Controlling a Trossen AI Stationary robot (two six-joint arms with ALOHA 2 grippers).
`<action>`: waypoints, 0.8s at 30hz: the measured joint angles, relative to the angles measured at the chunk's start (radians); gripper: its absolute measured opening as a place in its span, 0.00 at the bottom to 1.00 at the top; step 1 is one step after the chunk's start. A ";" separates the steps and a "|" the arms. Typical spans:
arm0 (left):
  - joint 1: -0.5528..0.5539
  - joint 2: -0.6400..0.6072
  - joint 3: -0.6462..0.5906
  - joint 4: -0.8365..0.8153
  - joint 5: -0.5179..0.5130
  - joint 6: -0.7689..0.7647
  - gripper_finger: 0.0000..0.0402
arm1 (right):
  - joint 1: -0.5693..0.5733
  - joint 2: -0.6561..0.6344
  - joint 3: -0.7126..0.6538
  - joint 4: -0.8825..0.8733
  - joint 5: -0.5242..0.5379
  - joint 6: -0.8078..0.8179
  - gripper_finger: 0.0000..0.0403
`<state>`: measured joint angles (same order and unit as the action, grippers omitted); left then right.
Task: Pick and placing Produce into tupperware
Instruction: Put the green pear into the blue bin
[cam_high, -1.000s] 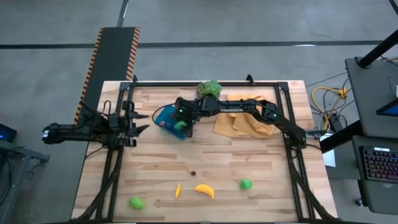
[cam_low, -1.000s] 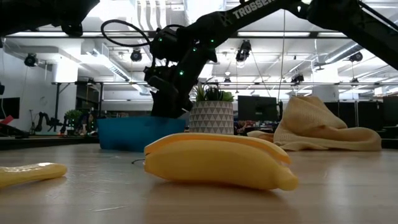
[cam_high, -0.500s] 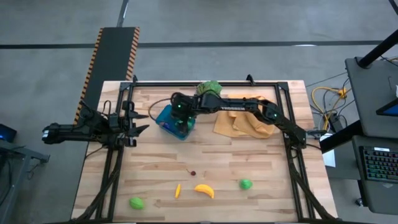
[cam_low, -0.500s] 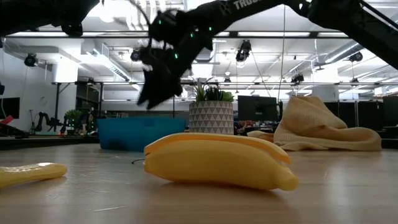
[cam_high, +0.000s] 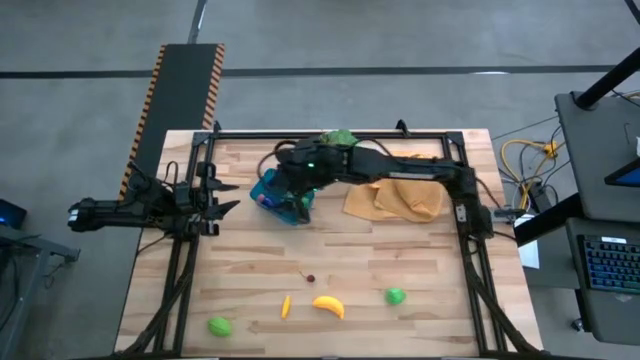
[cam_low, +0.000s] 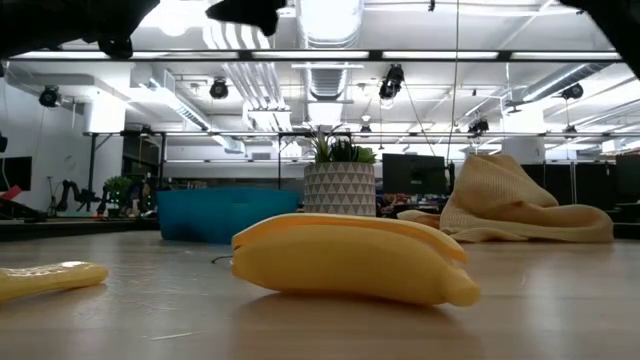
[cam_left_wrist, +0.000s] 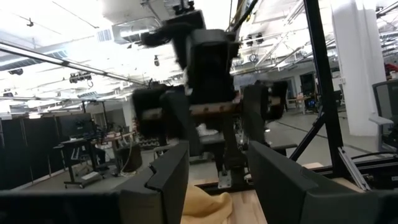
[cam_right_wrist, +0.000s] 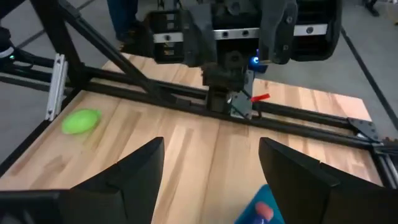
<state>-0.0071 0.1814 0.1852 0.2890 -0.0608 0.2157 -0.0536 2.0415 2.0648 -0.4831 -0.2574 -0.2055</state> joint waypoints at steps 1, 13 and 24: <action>0.000 0.000 0.000 -0.004 0.000 0.000 0.38 | 0.013 -0.036 -0.035 0.005 0.010 -0.007 0.63; 0.000 -0.001 0.000 -0.017 0.000 0.000 0.38 | 0.156 -0.553 -0.720 0.339 0.315 0.043 0.63; 0.000 0.000 0.000 -0.018 0.000 0.000 0.38 | 0.330 -0.983 -1.204 0.367 0.484 0.353 0.63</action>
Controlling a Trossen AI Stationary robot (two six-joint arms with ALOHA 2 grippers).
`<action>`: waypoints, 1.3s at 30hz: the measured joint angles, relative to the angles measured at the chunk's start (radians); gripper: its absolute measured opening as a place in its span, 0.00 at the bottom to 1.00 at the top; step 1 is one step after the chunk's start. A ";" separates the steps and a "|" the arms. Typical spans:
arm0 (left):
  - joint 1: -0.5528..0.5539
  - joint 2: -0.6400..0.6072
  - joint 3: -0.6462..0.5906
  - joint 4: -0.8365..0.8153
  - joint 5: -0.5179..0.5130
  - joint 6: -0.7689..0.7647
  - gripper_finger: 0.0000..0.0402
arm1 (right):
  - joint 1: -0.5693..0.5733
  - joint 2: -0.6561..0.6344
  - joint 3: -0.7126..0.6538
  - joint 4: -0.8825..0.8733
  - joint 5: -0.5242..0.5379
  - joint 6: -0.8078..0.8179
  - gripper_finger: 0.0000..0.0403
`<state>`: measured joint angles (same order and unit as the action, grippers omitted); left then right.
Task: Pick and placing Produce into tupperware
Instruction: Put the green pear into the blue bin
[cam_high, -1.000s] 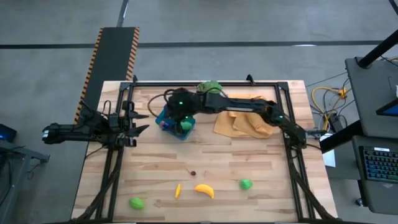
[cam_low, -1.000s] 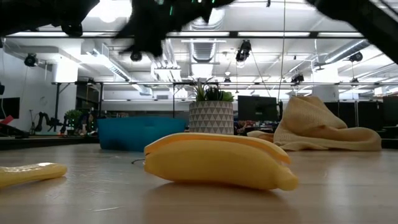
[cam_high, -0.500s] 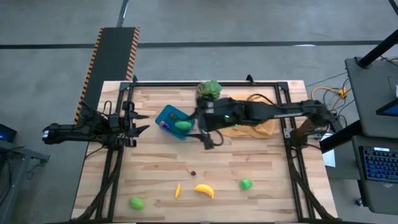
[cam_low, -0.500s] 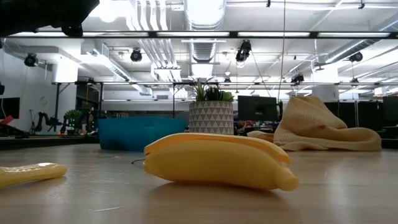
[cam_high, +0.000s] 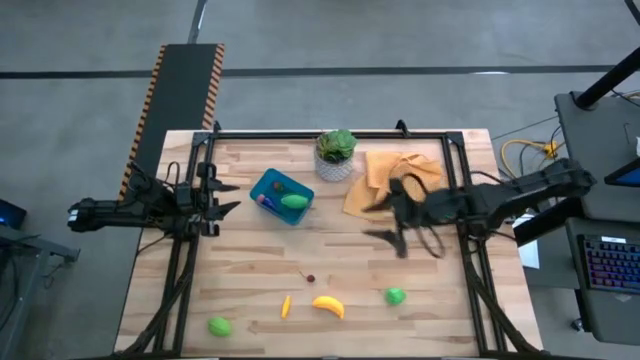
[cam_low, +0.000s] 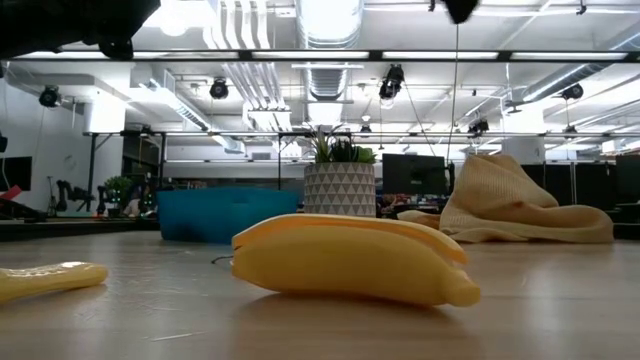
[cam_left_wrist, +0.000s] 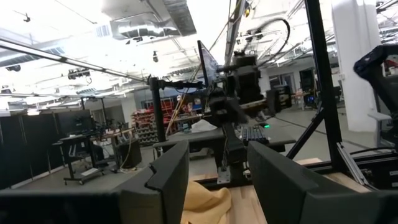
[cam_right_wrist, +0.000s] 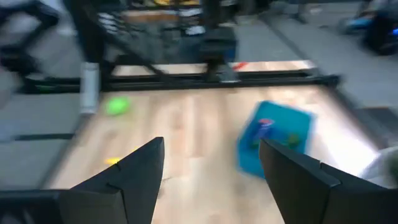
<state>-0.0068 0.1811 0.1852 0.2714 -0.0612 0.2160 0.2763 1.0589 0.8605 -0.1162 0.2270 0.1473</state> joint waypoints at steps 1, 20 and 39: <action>0.000 0.001 0.000 0.000 0.000 0.000 0.38 | 0.023 -0.023 -0.024 -0.008 -0.005 0.030 0.63; 0.000 0.001 0.000 0.031 0.000 0.000 0.38 | 0.128 -0.094 -0.070 0.000 -0.086 0.061 0.66; 0.000 0.006 0.000 0.034 -0.002 0.007 0.38 | 0.180 0.317 0.348 -0.699 -0.131 0.184 0.91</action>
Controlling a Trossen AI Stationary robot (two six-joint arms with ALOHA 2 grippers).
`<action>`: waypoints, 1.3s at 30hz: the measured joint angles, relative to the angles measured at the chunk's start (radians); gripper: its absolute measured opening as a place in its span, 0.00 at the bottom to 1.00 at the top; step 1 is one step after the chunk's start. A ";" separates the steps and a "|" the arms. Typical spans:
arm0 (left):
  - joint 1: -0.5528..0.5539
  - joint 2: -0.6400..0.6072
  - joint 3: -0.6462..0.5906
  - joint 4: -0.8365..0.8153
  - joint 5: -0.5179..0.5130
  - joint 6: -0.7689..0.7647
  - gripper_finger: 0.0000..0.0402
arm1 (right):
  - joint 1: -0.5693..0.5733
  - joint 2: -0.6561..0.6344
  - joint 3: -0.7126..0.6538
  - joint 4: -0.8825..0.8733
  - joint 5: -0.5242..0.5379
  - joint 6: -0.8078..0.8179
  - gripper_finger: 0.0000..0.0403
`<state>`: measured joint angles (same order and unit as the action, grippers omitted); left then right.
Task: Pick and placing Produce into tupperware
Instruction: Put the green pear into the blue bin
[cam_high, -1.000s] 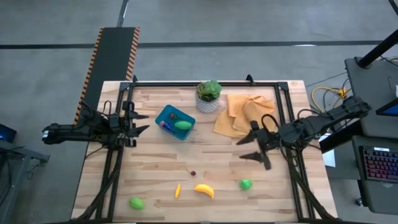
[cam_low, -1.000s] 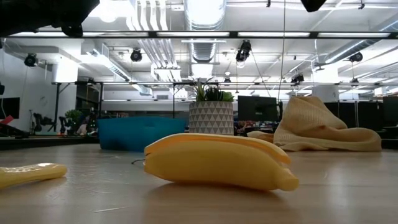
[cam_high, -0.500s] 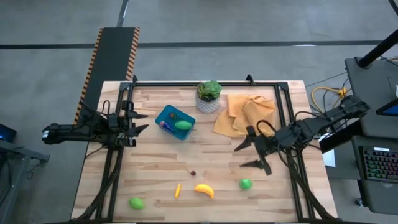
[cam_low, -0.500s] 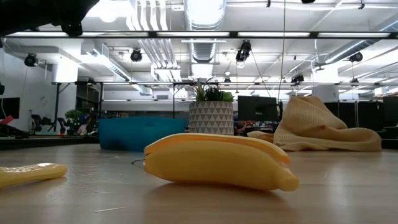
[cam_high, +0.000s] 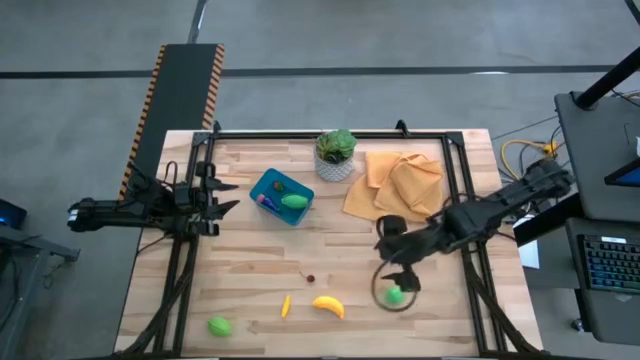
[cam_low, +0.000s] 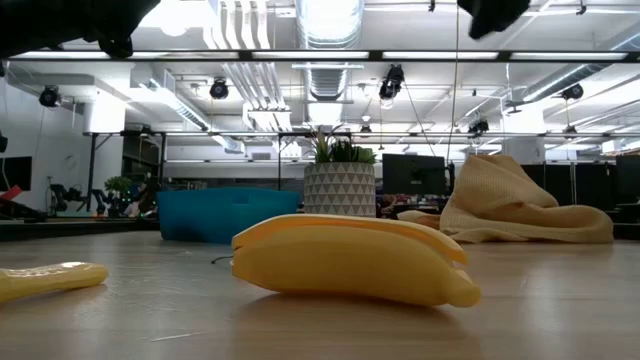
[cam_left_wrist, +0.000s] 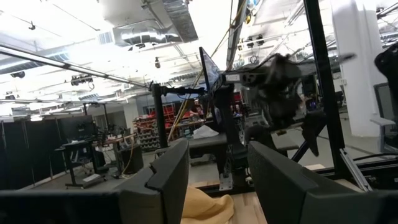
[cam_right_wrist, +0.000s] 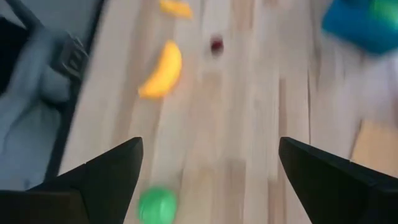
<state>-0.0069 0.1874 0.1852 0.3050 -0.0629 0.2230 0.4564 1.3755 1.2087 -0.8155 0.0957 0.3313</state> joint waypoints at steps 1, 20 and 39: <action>0.000 0.000 0.000 0.000 0.000 0.000 0.38 | 0.005 0.031 0.029 -0.052 -0.003 0.026 0.91; 0.000 0.000 0.000 0.000 -0.001 -0.007 0.38 | 0.284 0.202 0.074 -0.289 0.083 0.509 0.91; 0.000 0.010 0.000 -0.001 -0.003 -0.008 0.38 | 0.412 0.291 -0.143 0.056 0.264 0.571 0.91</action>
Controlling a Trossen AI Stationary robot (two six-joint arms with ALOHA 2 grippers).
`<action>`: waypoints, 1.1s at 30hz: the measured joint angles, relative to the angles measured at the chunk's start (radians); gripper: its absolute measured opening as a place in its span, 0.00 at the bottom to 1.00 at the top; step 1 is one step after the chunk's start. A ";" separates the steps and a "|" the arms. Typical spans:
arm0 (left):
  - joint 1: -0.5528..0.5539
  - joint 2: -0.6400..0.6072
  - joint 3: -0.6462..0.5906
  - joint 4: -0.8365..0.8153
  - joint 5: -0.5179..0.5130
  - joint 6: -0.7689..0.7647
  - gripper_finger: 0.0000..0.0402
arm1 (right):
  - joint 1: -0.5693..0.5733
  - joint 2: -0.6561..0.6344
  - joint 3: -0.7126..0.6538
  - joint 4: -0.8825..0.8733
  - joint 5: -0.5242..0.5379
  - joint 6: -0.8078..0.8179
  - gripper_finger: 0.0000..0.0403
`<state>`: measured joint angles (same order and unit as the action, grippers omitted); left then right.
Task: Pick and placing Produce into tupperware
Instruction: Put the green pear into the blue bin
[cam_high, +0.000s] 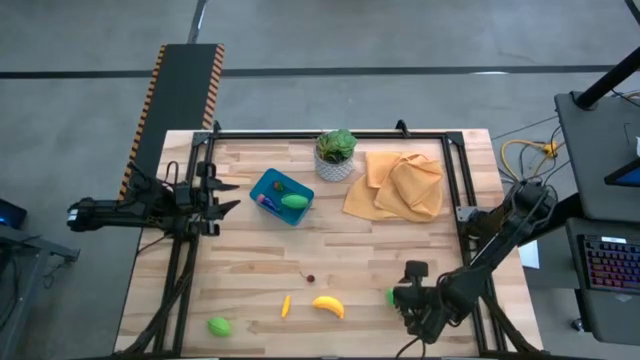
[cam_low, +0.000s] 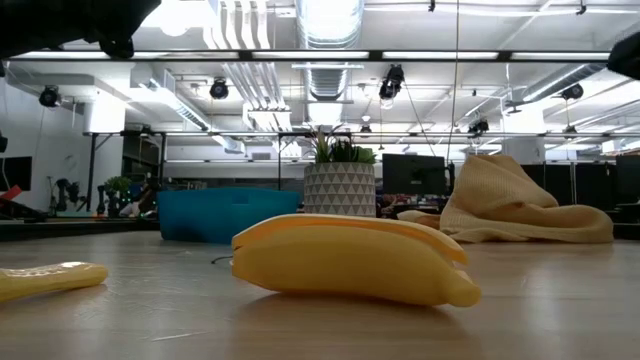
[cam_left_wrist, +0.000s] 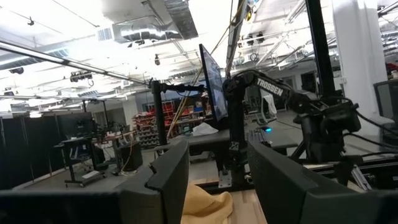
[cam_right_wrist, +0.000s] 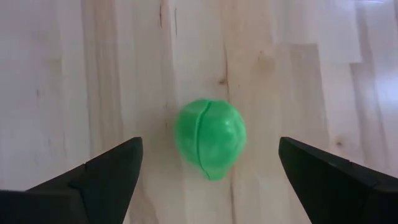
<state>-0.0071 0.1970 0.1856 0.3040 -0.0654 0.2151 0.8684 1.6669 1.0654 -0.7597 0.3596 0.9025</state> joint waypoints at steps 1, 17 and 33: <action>0.000 0.000 0.000 -0.001 0.000 0.000 0.38 | 0.000 0.000 -0.011 0.018 0.000 0.008 0.91; 0.000 0.007 0.000 0.002 0.000 0.000 0.38 | -0.007 0.019 -0.165 0.244 0.010 0.039 0.91; 0.000 0.011 0.000 0.003 0.000 0.000 0.38 | -0.019 0.045 -0.207 0.308 0.032 0.058 0.91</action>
<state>-0.0067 0.2081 0.1852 0.3065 -0.0650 0.2153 0.8492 1.7115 0.8589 -0.4521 0.3920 0.9604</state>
